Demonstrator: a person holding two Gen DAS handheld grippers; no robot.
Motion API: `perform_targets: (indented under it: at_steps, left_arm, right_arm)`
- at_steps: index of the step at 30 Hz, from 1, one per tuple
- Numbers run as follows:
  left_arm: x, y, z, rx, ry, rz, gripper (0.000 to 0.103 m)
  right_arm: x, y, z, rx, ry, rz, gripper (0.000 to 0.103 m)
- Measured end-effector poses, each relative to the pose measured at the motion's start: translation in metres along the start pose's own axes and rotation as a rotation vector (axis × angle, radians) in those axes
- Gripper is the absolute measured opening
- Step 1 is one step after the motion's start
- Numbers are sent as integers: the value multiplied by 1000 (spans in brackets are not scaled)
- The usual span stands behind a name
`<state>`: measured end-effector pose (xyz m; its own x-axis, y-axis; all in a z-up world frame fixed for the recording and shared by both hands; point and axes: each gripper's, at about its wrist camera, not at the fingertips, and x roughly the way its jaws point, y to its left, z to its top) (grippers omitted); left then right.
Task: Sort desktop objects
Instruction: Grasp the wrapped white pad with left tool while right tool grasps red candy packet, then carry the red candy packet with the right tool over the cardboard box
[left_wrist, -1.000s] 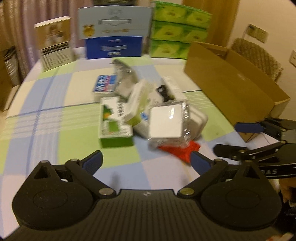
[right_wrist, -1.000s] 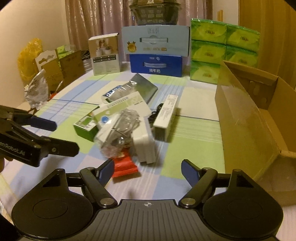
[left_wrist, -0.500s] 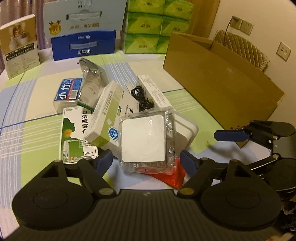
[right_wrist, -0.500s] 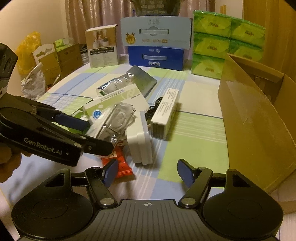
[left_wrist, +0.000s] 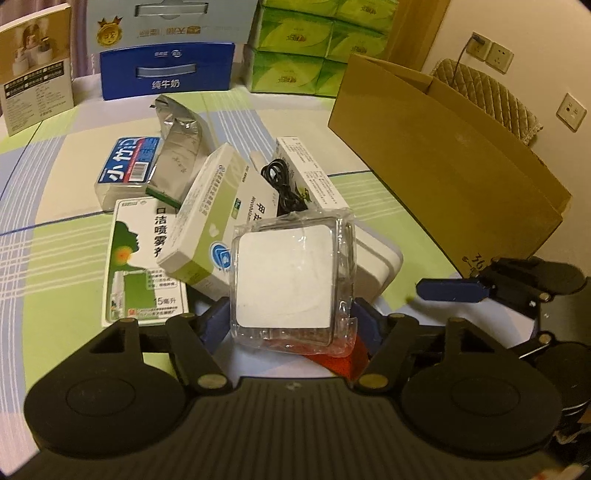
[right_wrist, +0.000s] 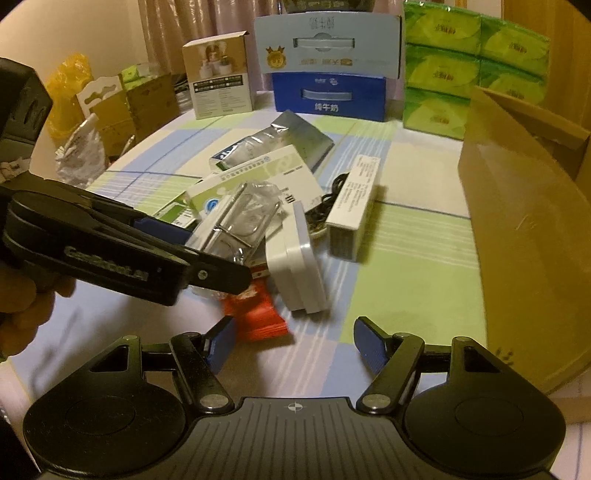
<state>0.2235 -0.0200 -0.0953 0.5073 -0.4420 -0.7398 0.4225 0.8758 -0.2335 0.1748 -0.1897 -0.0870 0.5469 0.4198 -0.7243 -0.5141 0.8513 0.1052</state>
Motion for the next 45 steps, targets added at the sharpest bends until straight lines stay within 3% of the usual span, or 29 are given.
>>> perform_targets:
  at_steps: [7,10,14,17,21,25,27,37,41,45]
  left_arm:
    - [-37,6,-17,3,28,55,66]
    - [-49,11,-31,11,50,128,66]
    - [-50,18,-47,4,94,195,65]
    - [-48,21,-47,2,82,202,65]
    - [-47,22,-47,-2,69,207,73]
    - [-45,20,-48,37,63,226,76]
    - [-44,17,-47,56,50,230,77]
    - [-29,-9,-49,270,13,272,75]
    - [-20,-10,-50,294,27,295,71]
    - [-16,-9,-53,295,39,311,66]
  right_arm:
    - [6,18,1,-64,-4,42,68]
    - [14,27,3,-97,-8,50,68]
    - [25,33,6,-103,-5,55,65]
    - [33,35,7,-99,-4,55,61]
    - [39,34,6,-94,4,39,51]
    - [34,28,6,-55,16,15,31]
    - [27,24,4,-20,36,12,29]
    - [10,24,-12,11,20,-10,29]
    - [11,22,-12,25,15,-6,30]
    - [11,23,-12,18,12,-19,41]
